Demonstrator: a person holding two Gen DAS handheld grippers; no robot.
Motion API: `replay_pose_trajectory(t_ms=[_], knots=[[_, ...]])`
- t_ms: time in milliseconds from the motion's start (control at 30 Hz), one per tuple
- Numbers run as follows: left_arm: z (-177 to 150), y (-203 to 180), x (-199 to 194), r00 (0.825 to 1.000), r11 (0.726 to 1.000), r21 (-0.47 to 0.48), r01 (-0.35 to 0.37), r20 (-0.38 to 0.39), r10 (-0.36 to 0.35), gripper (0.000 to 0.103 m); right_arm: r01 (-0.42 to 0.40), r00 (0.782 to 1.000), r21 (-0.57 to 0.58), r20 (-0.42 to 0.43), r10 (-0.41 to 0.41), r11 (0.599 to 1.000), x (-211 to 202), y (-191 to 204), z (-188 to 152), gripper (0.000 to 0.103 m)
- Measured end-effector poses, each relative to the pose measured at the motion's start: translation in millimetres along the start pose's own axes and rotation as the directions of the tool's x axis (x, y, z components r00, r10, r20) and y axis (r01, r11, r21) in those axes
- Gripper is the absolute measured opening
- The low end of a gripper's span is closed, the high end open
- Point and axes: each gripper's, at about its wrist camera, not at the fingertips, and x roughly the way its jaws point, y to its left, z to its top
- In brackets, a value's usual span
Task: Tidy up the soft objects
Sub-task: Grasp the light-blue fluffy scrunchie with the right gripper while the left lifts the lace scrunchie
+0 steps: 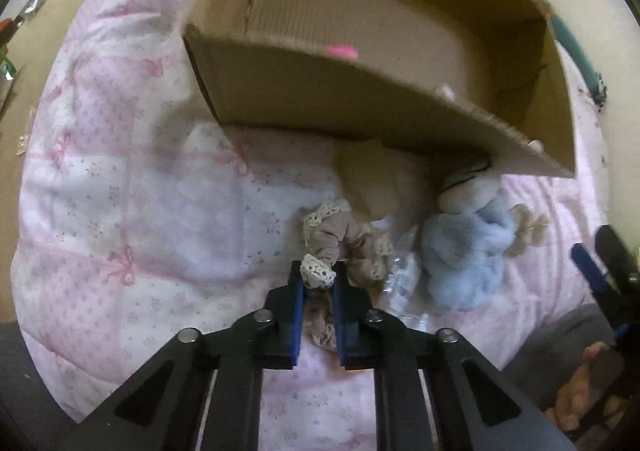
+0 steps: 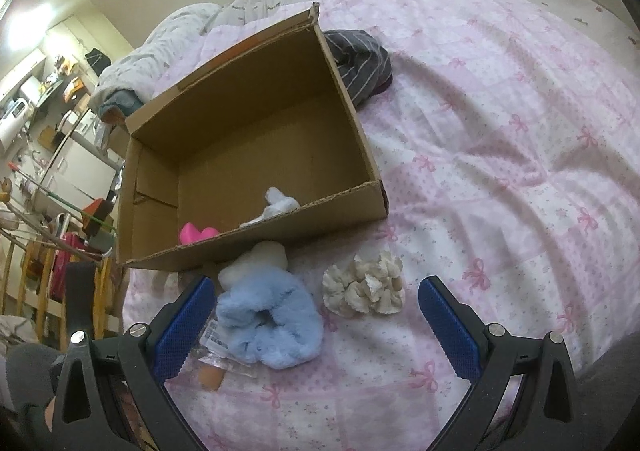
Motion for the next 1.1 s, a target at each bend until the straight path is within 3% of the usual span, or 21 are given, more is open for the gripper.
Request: replay_pose_trajectory(t_ms=[133,467,667,933,1100], knots=[[-5.9,4.4,-25.2,0.999,1.0,0.002,0.018,0.037,-0.018,0.011,-0.001,1.0,0.001,-0.006,0.001,1.0,2.8,0.1,0.9,0.103],[-20.8,12.3,-99.4,0.98,0.992,0.041,-0.119,0.167,0.11,0.011,-0.067,0.997,0.032,-0.047,0.068,0.997,5.2,-0.5,-1.6,0.103],[-15.0,25.9,-84.2,0.978,0.99,-0.011,-0.144,0.154,0.144,0.011,-0.147,0.975,0.009,-0.168,0.146,0.989,25.4,15.1,-8.8,0.103],[-8.8,25.9,-70.4,0.978,0.987,-0.05,-0.15,0.138,0.155,0.011,-0.09,0.966,-0.178,-0.256,0.042,0.98,60.5,58.3,-17.5,0.103],[-9.5,22.5,-65.0,0.979,0.987,-0.035,-0.155,0.13,0.158,0.011,-0.032,0.965,-0.203,-0.26,-0.022,0.979,84.0,62.2,-18.8,0.103]])
